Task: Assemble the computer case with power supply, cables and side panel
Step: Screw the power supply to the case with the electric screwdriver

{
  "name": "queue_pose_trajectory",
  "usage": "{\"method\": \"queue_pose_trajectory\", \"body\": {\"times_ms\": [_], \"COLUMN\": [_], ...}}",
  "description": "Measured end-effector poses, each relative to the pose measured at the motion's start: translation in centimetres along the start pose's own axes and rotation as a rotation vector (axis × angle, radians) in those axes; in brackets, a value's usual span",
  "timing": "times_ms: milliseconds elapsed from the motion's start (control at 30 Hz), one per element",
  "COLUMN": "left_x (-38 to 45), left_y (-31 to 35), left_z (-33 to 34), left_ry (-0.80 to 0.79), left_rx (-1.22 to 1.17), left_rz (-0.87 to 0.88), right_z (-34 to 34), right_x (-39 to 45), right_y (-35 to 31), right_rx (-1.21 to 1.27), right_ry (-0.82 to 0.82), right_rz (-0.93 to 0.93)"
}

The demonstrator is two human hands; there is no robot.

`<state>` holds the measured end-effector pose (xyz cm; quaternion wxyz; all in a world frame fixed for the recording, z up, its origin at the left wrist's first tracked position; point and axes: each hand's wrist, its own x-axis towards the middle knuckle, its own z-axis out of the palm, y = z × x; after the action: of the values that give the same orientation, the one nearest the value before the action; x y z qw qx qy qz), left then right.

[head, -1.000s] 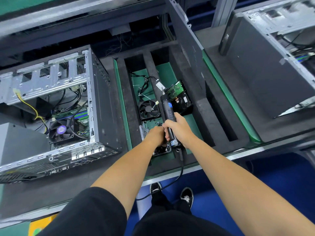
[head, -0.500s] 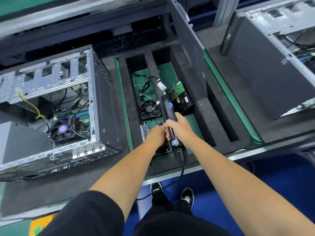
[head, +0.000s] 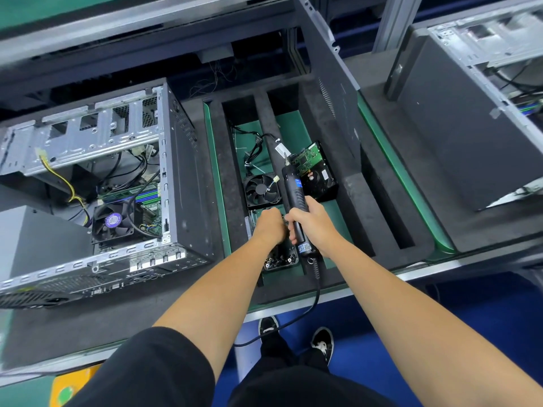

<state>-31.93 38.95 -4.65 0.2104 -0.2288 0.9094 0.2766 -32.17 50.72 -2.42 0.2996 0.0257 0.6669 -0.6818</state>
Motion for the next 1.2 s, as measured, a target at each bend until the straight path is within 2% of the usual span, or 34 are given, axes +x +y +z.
{"method": "queue_pose_trajectory", "body": {"times_ms": [100,367,467,600,667,900,1200], "left_x": [0.1,0.8,1.2,1.1,1.1,0.7,-2.0], "left_y": [0.2,0.3,0.1,1.6,2.6,3.9,5.1], "left_z": [-0.6,-2.2,-2.5,-4.5,-6.3,-9.8,-16.8], "left_ry": [0.008,0.027,0.150,0.308,0.344,0.331,0.569], "left_rx": [0.039,-0.078,-0.281,-0.759,-0.870,-0.923,-1.007], "left_rz": [0.000,-0.054,-0.050,-0.087,-0.071,0.023,0.121], "right_z": [0.0,0.1,0.1,0.2,0.2,-0.3,2.2], "right_x": [-0.2,-0.5,-0.5,-0.7,-0.7,-1.2,-3.2], "right_y": [-0.2,-0.5,-0.5,-0.4,-0.5,-1.5,-8.8], "right_rx": [-0.007,-0.019,-0.018,-0.051,-0.065,-0.081,-0.117], "right_ry": [-0.003,-0.004,-0.004,-0.015,-0.030,-0.146,-0.287], "right_rz": [0.007,0.019,0.020,0.012,0.004,0.005,-0.155]}}
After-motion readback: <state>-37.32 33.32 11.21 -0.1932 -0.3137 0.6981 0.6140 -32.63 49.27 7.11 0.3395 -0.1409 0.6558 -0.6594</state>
